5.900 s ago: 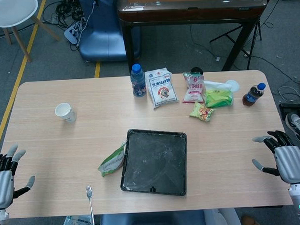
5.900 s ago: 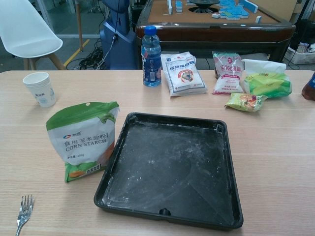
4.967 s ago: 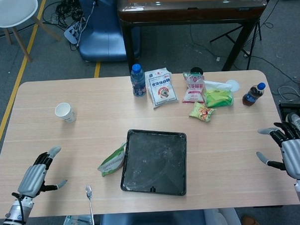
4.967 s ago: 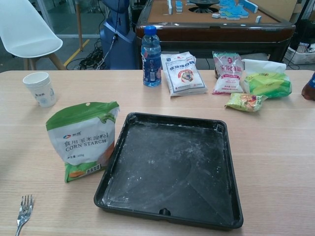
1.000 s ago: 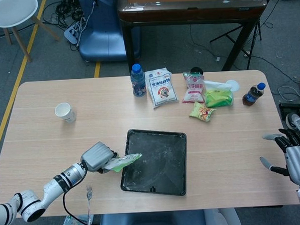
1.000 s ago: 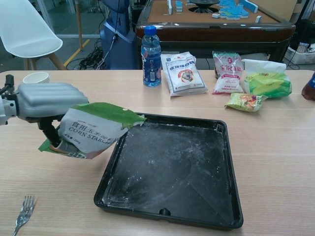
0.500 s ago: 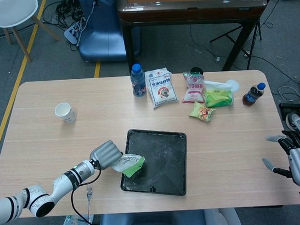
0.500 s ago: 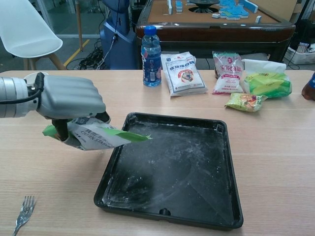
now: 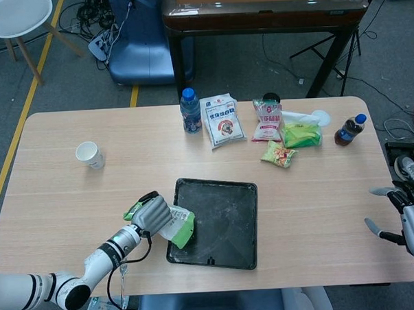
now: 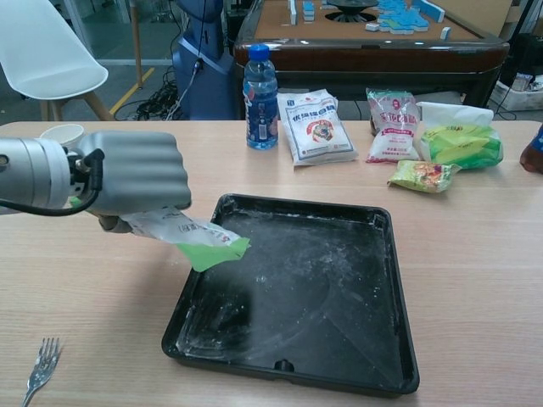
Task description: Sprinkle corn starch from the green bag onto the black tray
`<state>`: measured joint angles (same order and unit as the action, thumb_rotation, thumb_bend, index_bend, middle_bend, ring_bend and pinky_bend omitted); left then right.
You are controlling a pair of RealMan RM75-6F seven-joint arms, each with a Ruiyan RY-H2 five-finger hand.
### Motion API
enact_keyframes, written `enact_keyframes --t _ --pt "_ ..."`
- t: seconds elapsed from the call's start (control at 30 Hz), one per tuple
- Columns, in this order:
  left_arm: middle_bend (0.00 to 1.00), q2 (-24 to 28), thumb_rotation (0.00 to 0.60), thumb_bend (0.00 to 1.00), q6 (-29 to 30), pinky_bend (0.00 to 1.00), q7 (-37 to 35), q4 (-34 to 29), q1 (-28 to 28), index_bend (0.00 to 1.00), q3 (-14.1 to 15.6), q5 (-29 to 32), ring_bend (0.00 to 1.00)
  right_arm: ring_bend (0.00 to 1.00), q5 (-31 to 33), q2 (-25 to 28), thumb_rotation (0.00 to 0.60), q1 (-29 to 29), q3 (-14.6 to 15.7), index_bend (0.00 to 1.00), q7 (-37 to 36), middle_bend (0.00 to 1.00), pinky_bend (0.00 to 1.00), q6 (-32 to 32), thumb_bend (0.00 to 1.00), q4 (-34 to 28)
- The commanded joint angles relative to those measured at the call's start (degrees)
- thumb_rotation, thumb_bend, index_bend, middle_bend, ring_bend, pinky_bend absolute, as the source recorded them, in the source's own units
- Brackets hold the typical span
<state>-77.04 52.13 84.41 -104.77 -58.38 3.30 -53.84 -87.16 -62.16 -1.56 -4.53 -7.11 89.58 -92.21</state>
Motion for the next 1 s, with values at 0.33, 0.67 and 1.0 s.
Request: enact_keyframes --t 0.33,0.67,1.0 --pt "0.63 -10.1 0.600 0.44 13.3 0.63 18.0 -1.3 -3.1 0.46 7.6 6.3 0.61 0.17 0.5 0.0 0.600 0.2 -0.2 0.33 -0.2 0.36 0.13 0.0 0.22 0.2" --pt "0.63 -13.2 0.600 0.44 16.5 0.63 21.2 1.3 -3.7 0.46 8.9 7.4 0.61 0.17 0.8 0.0 0.600 0.5 -0.3 0.33 -0.4 0.36 0.13 0.2 0.22 0.3" --pt "0.63 -14.9 0.600 0.44 17.6 0.63 22.0 3.7 -3.7 0.46 10.1 7.7 0.61 0.17 1.0 -0.3 0.600 0.5 -0.3 0.33 -0.5 0.36 0.13 -0.2 0.22 0.6"
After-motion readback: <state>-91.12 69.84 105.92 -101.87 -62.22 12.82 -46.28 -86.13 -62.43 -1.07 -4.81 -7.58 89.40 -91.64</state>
